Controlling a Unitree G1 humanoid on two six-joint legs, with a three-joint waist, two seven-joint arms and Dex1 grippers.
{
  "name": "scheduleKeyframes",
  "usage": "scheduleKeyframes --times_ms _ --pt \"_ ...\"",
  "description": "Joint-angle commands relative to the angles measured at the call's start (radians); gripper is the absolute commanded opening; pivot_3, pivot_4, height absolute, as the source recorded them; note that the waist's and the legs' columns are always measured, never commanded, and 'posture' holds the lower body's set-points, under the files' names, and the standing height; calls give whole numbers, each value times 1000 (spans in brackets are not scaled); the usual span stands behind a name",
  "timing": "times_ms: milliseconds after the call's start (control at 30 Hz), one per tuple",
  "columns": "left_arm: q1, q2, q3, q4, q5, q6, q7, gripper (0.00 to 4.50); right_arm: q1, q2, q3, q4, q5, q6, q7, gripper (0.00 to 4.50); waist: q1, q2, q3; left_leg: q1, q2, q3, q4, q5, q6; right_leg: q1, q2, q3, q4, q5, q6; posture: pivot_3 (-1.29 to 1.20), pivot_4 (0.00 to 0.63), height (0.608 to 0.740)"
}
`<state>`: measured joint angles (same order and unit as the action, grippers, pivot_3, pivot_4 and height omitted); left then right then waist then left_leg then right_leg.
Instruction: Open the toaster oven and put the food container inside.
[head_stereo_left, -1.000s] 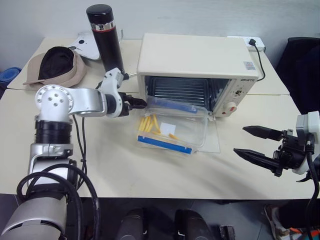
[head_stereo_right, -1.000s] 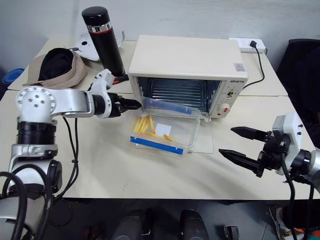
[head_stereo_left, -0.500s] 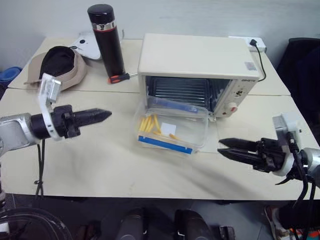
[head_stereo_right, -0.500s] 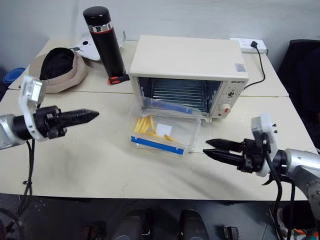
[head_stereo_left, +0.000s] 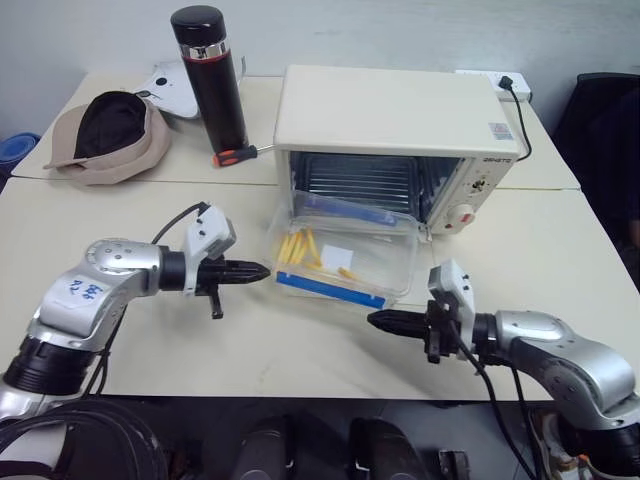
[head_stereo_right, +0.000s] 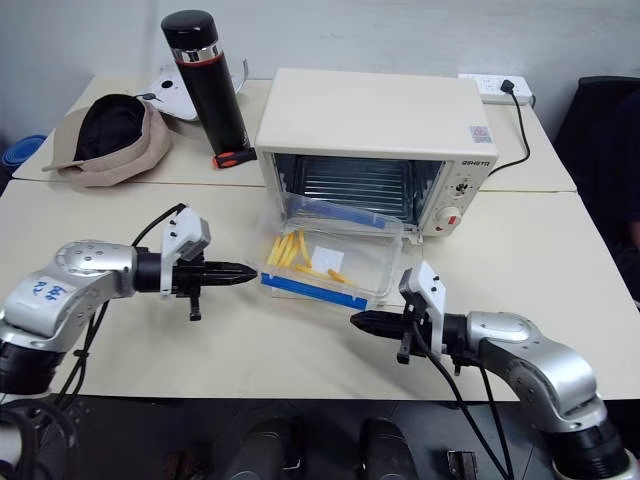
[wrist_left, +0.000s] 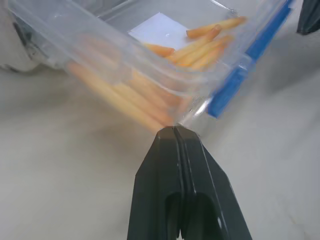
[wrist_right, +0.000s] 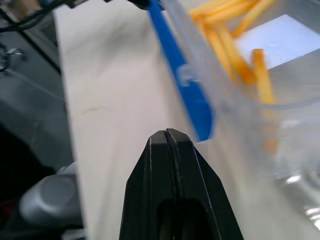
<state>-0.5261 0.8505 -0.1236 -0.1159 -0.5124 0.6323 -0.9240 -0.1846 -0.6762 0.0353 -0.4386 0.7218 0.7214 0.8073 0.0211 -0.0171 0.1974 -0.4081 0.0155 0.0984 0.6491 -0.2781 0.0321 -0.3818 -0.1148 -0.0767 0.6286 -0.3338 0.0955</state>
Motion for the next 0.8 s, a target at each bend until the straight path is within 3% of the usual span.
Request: scheduleKeyframes --times_ms 33,300,400,700,800 --pt "-45 -46 8 2 22 -13 4 0 -33 46 -18 1 -45 -44 -65 10 -1 0 0 0 0 0 1 0 0 0 0 0 0 0 0 0 150 740" --pt "-91 -174 33 35 65 -4 84 0 -144 124 -69 47 -95 -41 -196 10 -1 0 0 1 0 1 4 2 2 2 0 0 2 1 2 0 150 740" --pt "-88 -245 86 32 9 88 157 0 -177 153 -72 63 -103 -30 -229 10 -4 0 0 1 0 0 3 2 2 2 1 0 4 1 2 0 150 740" --pt "112 -159 145 -254 -192 272 41 0 -160 155 -76 41 -85 4 -229 10 -26 0 0 2 1 0 2 2 0 2 1 0 7 1 1 0 150 740" --pt "72 -235 117 -243 -166 276 136 0 -139 125 -75 37 -81 5 -188 10 -15 0 0 2 0 -2 3 3 0 3 0 -1 7 1 1 0 150 740"
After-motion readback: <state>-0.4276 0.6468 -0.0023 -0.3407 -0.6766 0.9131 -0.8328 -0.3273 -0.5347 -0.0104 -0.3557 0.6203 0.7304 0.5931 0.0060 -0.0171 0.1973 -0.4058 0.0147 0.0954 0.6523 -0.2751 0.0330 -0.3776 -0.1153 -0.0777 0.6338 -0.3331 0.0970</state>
